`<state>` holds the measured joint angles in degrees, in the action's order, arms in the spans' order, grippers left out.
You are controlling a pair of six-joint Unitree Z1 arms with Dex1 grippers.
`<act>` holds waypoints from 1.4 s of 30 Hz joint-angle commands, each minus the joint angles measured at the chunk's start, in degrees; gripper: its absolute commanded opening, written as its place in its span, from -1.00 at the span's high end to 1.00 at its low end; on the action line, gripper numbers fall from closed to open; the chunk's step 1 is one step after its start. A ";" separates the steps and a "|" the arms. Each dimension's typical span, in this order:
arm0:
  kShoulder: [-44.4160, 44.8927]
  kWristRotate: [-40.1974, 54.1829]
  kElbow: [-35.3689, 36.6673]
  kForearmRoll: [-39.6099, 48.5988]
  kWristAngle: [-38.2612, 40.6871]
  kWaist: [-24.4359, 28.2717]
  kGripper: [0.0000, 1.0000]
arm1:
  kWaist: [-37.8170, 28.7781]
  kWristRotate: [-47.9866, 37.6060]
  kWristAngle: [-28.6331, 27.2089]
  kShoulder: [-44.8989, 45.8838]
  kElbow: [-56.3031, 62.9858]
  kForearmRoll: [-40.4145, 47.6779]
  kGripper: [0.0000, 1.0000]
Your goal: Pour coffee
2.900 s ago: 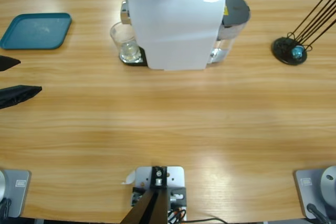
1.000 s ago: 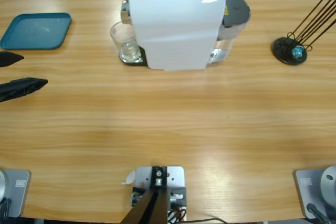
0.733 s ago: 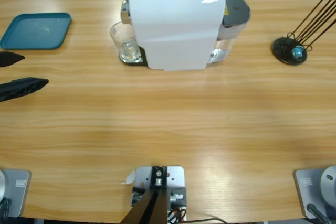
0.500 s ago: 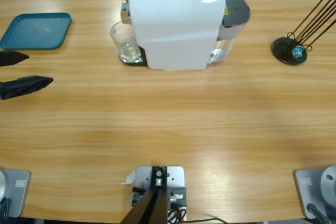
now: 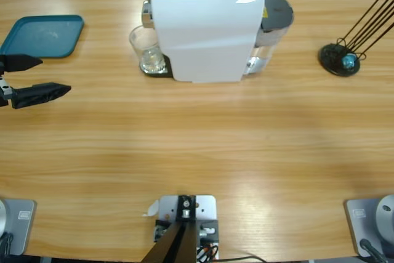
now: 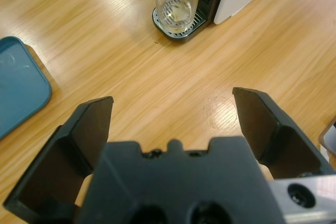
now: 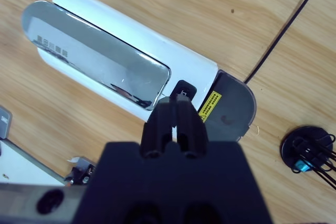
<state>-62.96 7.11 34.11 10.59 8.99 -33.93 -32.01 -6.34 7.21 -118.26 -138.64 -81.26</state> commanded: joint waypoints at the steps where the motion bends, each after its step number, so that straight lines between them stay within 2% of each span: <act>1: -2.57 1.04 -2.17 -1.87 -0.28 -0.44 -1.00 | 0.81 0.80 -0.88 -4.35 0.65 -0.53 1.00; 42: -4.54 0.88 -3.26 -3.73 -0.64 -0.44 -1.00 | 0.26 2.56 -1.11 -5.38 1.65 -1.01 1.00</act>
<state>-65.83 7.42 32.87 7.33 8.99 -33.93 -30.84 -4.35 6.46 -120.93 -138.00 -81.65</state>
